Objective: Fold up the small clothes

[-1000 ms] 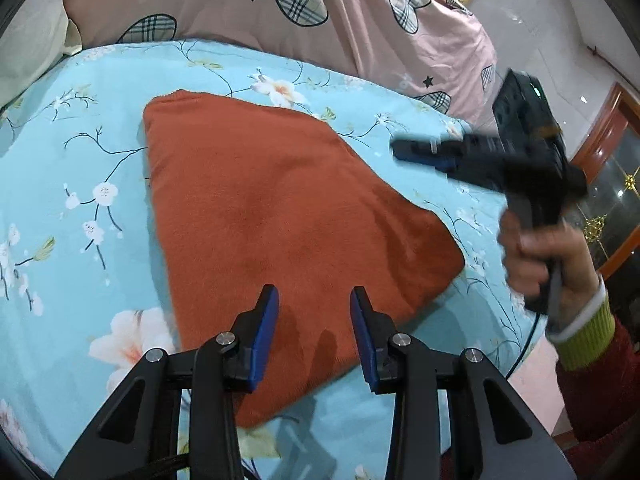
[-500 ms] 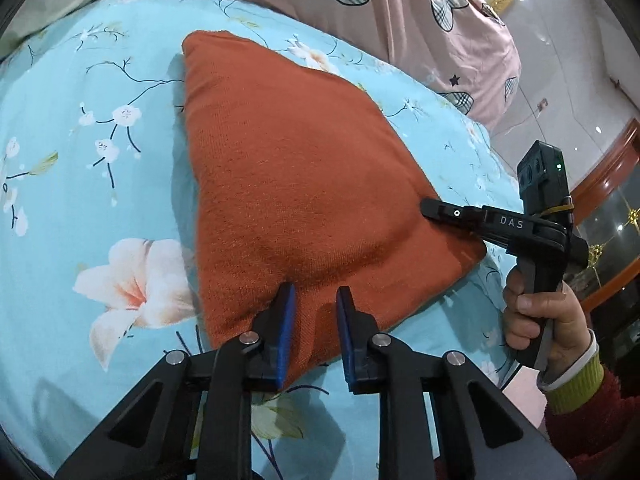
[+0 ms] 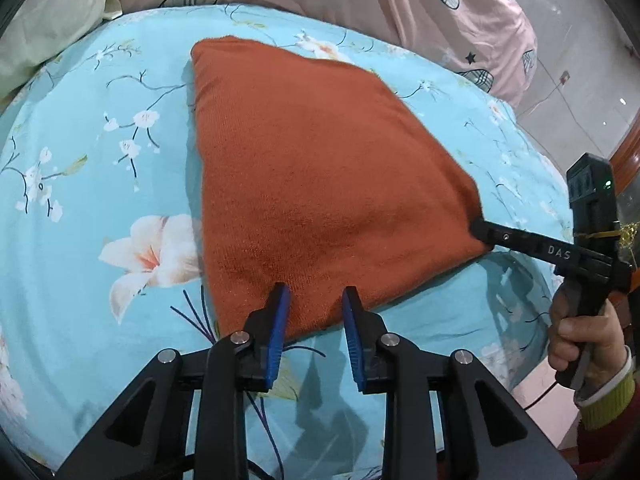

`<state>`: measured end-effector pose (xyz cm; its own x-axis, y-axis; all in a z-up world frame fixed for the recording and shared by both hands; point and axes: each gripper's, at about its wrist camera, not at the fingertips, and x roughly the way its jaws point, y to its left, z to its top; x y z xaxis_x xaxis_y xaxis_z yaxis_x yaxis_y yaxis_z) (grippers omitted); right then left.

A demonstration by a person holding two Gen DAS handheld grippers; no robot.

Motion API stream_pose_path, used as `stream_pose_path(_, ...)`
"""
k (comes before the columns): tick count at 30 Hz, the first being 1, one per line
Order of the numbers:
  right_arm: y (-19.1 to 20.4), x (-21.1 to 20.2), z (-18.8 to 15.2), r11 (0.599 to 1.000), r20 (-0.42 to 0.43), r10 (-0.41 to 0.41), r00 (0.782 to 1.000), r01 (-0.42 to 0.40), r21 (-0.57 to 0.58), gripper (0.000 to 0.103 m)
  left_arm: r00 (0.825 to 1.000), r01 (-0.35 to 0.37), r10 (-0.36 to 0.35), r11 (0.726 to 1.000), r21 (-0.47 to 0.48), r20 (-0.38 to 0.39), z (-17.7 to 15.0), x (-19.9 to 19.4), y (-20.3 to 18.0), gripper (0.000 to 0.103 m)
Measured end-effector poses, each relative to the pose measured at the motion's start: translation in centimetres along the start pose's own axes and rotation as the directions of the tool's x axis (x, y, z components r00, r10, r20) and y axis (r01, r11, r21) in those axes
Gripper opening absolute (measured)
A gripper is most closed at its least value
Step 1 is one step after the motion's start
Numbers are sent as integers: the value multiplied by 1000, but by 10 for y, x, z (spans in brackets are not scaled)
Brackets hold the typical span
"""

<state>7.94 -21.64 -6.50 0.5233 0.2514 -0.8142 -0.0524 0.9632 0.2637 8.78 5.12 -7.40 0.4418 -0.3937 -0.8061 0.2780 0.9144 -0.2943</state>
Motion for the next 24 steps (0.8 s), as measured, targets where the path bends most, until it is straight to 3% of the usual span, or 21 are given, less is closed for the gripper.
stream_pose_path(6,2,-7,-1,999,1,15,1000,-15,33,3,1000,-19,19,1000,4,2,-5,-3,-2,27)
stream_pose_path(11,12,-26,27,999,83,36,996,-37,12,3,1000,-31,31,999,18,5,0,-16,-5,28)
stream_pose_path(17,32,-27,47,998,95,63,993,-62,-9,3,996,-60,60,998,-9,59,14,-42,-1,29)
stream_pose_path(19,44,-30,43,997,82,70,994,-67,-40,4,993,-92,92,996,-4,74,18,-51,-1,37)
stream_pose_path(21,52,-32,35,996,71,58,996,-53,-68,5,988,-130,129,992,2,79,21,-57,-2,64)
stream_pose_path(23,55,-36,24,996,60,48,997,-44,-77,7,986,-149,149,989,-3,81,20,-61,-1,82)
stream_pose_path(24,56,-37,19,996,53,44,998,-39,-76,12,986,-144,144,990,-7,87,18,-64,-1,83)
